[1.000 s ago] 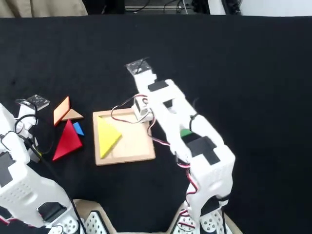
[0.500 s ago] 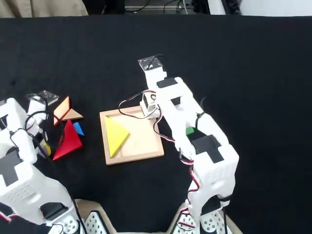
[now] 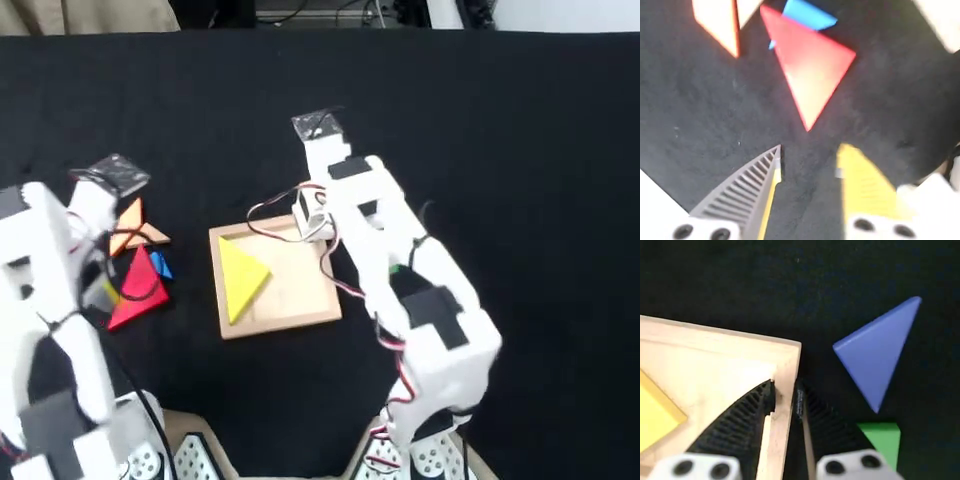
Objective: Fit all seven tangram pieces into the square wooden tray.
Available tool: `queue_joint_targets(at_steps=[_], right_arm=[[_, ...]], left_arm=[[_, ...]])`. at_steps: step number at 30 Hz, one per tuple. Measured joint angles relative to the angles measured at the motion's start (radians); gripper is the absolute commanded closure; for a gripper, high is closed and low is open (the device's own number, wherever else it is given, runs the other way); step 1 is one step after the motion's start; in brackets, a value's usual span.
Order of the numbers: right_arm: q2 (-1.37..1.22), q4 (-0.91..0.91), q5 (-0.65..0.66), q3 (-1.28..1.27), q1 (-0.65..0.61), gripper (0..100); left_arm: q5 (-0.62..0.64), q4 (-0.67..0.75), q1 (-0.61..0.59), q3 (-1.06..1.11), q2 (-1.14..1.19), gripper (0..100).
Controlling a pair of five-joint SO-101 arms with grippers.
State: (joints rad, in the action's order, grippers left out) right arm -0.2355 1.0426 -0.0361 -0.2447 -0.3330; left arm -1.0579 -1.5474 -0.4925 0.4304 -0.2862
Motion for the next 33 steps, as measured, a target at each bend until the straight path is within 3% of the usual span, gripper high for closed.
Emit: queue_joint_targets(at_steps=[3,8,18,23,33], right_arm=[[0.083,0.0,0.002,-0.054,0.002,96.1],[0.169,0.0,0.002,-0.084,0.006,82.4],[0.172,-0.072,0.061,-0.115,0.018,84.1],[0.172,-0.097,0.229,-0.115,0.018,99.1],[0.064,-0.144,0.273,-0.103,-0.101,98.8]], left_arm=[[0.064,0.06,0.077,0.071,-0.064,71],[0.083,0.095,0.13,0.152,-0.103,71],[0.086,0.163,0.141,0.183,-0.104,71],[0.086,0.272,0.135,0.304,-0.104,71],[0.086,0.457,0.101,0.436,-0.104,67]])
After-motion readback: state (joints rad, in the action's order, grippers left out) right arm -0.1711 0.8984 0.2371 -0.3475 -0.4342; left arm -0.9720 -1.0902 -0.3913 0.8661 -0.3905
